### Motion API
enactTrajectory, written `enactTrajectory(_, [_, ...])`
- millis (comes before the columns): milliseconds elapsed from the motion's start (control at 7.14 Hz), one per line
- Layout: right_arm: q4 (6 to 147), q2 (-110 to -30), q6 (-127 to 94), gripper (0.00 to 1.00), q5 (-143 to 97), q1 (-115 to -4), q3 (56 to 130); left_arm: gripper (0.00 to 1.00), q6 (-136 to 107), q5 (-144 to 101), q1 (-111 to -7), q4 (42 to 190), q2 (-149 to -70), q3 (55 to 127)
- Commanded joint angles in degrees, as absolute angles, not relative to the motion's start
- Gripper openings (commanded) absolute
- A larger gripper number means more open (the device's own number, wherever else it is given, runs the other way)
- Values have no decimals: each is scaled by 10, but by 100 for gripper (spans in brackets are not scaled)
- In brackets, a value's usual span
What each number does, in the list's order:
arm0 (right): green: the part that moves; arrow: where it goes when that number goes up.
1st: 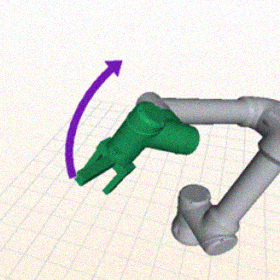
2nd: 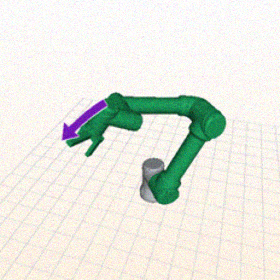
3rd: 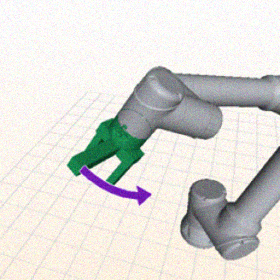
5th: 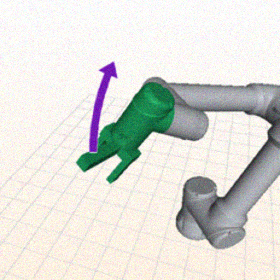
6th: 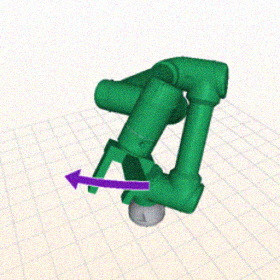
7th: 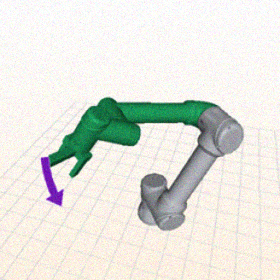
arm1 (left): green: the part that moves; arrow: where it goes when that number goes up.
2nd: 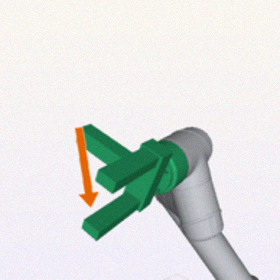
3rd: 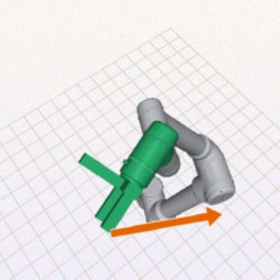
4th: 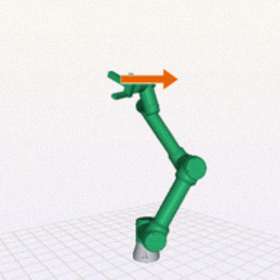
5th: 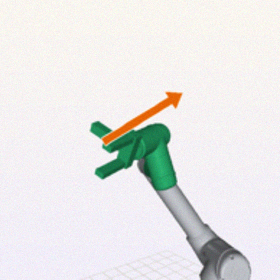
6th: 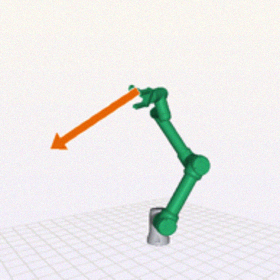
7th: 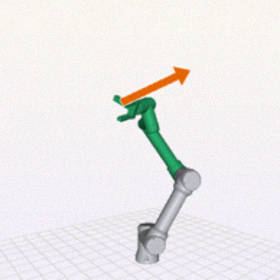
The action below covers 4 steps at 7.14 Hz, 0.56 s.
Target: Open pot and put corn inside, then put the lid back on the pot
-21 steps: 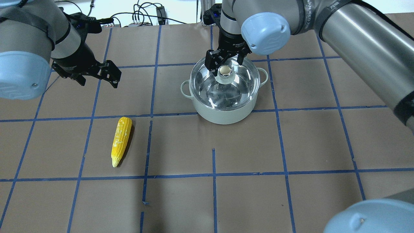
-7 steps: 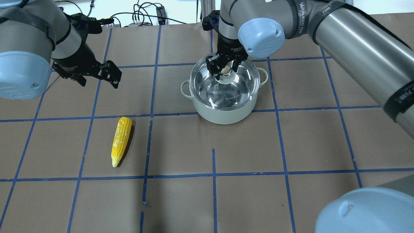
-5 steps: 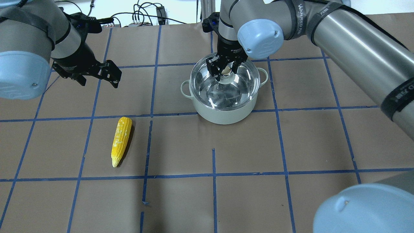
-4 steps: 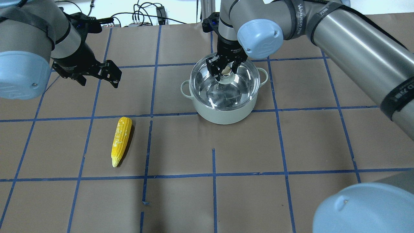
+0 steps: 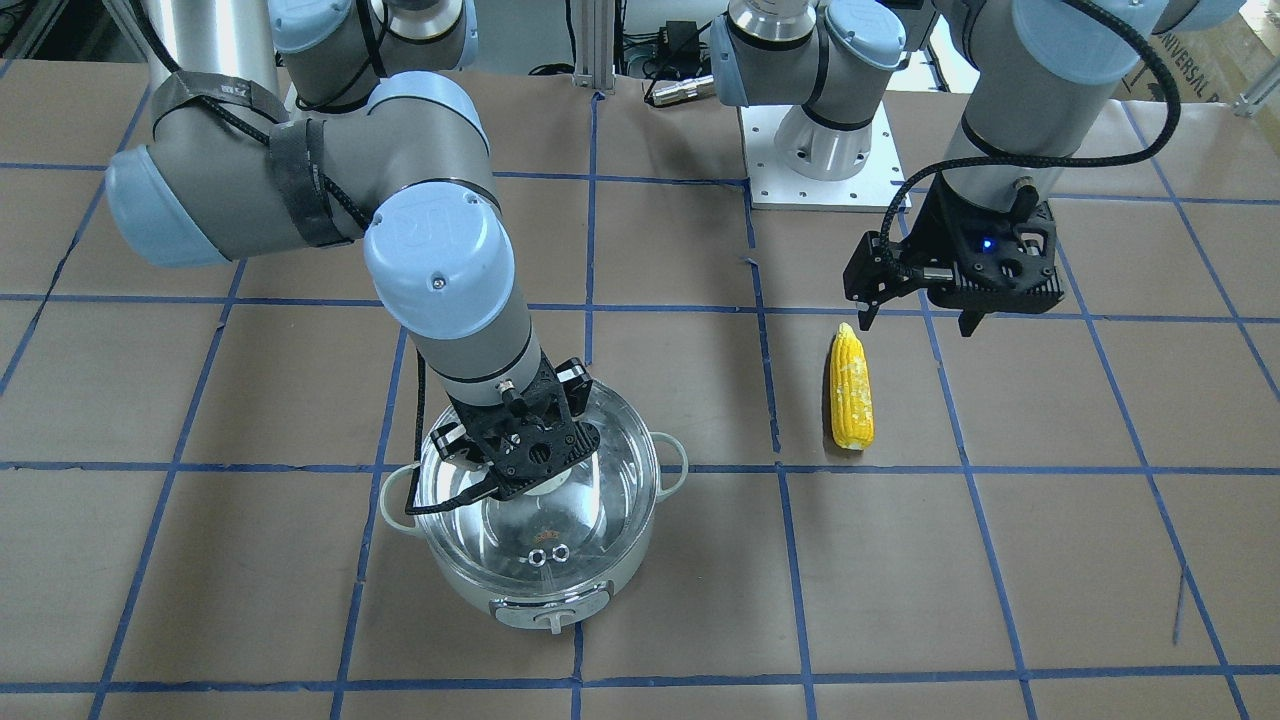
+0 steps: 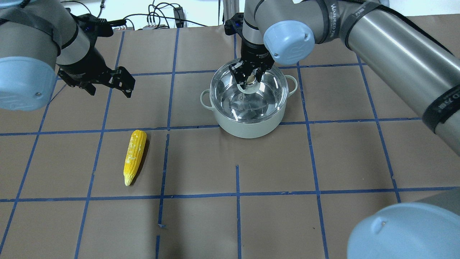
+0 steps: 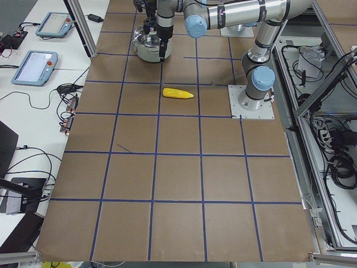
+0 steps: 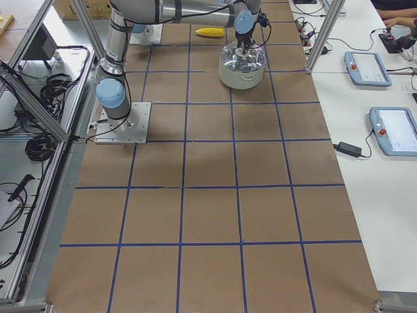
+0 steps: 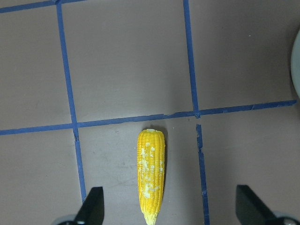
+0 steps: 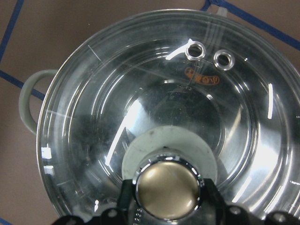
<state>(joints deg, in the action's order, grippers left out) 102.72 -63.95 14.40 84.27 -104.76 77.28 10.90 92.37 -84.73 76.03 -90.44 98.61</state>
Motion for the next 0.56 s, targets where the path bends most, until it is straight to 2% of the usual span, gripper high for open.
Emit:
enactTrajectory(0, [1026, -641, 146, 47, 843, -1046, 772, 100, 108, 924, -847, 760, -905, 986])
enactTrajectory(420, [1012, -643, 146, 44, 847, -1042, 743, 100, 109, 924, -847, 760, -904, 986])
